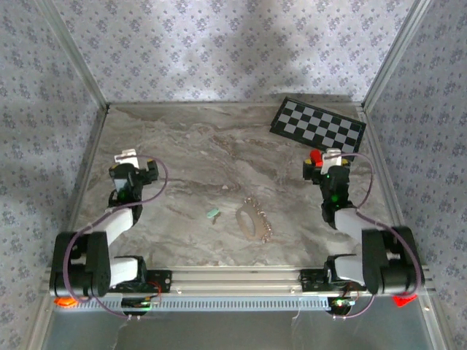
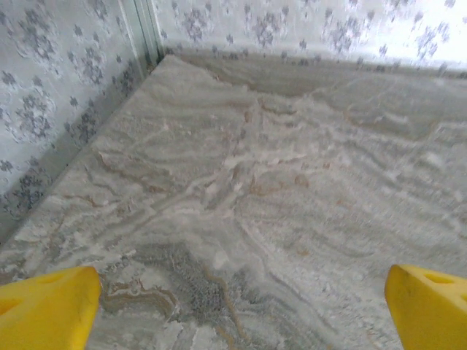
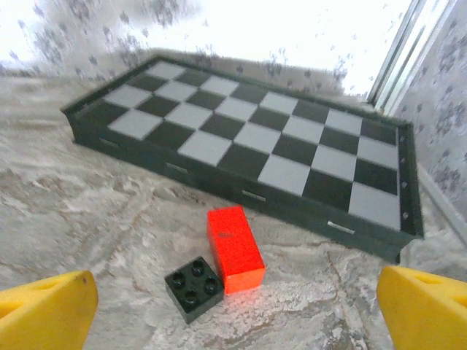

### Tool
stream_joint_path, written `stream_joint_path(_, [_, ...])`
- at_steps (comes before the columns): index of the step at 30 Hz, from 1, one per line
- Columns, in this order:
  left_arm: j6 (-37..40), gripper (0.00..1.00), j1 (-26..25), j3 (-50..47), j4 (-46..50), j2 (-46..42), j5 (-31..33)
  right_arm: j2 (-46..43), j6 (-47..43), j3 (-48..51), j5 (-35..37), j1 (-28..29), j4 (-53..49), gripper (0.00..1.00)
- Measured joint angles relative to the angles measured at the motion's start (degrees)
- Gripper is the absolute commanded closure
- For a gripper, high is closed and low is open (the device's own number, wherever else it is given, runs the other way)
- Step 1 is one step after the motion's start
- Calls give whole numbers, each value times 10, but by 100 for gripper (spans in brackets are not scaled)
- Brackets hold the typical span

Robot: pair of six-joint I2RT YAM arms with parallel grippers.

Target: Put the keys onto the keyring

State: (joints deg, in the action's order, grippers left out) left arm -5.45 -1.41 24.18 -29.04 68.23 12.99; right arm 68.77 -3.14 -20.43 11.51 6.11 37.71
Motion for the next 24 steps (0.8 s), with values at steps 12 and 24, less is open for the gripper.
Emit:
stream_joint_path(12, [-168, 0, -44, 123, 339, -146, -63, -207, 148, -155, 115, 99, -366, 0])
stream_joint_path(24, [-180, 0, -187, 196, 506, -122, -241, -110, 199, -280, 9, 174, -618, 0])
